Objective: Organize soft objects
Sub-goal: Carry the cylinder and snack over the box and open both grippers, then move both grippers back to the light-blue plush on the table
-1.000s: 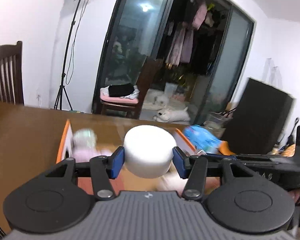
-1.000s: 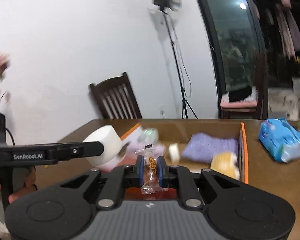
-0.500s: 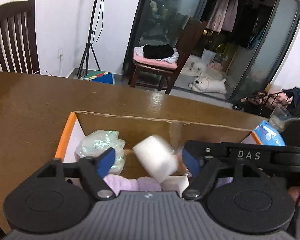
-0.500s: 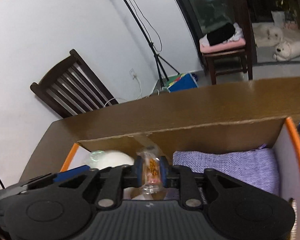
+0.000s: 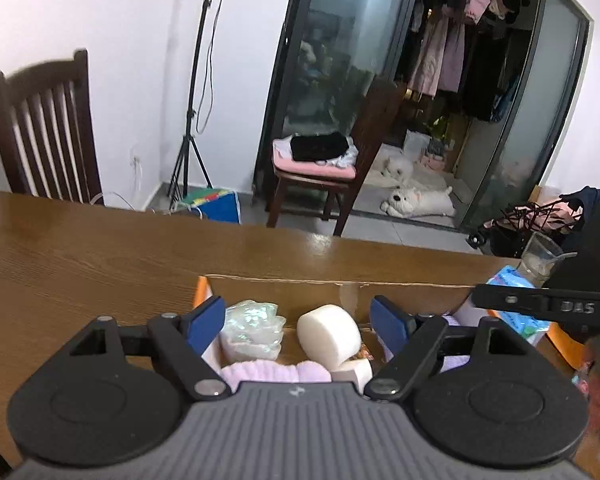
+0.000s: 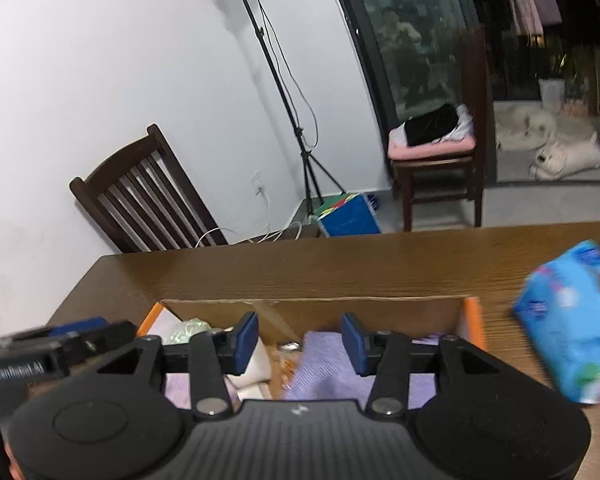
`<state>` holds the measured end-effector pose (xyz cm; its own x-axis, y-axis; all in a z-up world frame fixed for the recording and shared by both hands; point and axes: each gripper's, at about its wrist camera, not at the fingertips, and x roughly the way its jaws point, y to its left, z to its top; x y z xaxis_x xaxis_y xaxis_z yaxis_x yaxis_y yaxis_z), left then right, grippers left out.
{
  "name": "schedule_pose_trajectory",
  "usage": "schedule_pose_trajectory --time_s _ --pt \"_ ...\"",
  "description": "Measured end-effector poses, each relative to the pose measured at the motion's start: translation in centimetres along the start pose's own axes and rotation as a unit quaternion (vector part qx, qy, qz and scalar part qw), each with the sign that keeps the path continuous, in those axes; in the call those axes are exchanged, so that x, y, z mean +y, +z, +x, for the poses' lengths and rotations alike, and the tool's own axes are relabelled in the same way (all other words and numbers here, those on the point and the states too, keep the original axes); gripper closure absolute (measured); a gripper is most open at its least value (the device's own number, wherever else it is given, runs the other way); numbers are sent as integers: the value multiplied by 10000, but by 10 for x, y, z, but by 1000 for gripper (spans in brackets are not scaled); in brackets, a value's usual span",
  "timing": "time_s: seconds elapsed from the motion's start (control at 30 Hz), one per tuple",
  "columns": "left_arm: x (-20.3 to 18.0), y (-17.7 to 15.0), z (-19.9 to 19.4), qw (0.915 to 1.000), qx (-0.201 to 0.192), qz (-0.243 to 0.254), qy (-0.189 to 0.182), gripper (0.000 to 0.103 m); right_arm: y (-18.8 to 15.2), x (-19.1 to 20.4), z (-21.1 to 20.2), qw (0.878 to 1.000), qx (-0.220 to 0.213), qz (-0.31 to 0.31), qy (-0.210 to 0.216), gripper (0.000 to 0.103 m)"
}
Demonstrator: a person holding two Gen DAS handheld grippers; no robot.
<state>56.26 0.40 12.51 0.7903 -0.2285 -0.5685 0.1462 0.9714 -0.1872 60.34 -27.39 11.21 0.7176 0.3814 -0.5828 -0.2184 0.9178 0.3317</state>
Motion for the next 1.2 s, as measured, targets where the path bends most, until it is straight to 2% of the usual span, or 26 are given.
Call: schedule_pose_trajectory --time_s 0.1,0.2,0.23,0.37,0.47,0.5,0.53,0.63,0.73,0.83,0.93,1.03,1.2 --pt "-6 -11 -36 9997 -184 134 87 21 -4 -4 -42 9997 -144 -64 -168 48" --pt "-14 -43 -77 9981 -486 353 143 19 -21 -9 -84 9995 -284 -10 -140 39" --pt "-16 -54 -90 9977 -559 358 159 19 -32 -10 -98 9996 -287 23 -74 39" --pt "-31 -111 -145 9951 -840 496 134 16 -89 -2 -148 9982 -558 -195 -67 38" --pt "-42 -163 -187 9909 -1174 610 256 7 -144 11 -188 9939 -1029 -393 21 30" --pt "-45 -182 -200 9895 -1250 653 331 7 -168 15 -203 9913 -1250 -410 102 23" --pt "-49 -198 -209 9885 -1291 679 387 7 -186 16 -212 9901 -1333 -413 175 21" --pt "-56 -248 -231 9908 -1125 609 435 7 -241 19 -236 9901 -1338 -280 304 21" --pt "-62 -282 -241 9964 -695 420 243 7 -292 25 -247 9921 -1167 -372 285 18" --pt "-75 -299 -240 9978 -397 523 124 7 -323 24 -248 9956 -840 -336 241 18" --pt "-89 -302 -234 9967 -383 692 186 7 -338 20 -249 9962 -783 -320 200 18" --pt "-103 -294 -225 9964 -412 739 7 7 -336 8 -249 9959 -869 -191 129 18" --pt "-128 -280 -198 9955 -286 826 -365 7 -318 -18 -243 9944 -1014 107 -277 21"
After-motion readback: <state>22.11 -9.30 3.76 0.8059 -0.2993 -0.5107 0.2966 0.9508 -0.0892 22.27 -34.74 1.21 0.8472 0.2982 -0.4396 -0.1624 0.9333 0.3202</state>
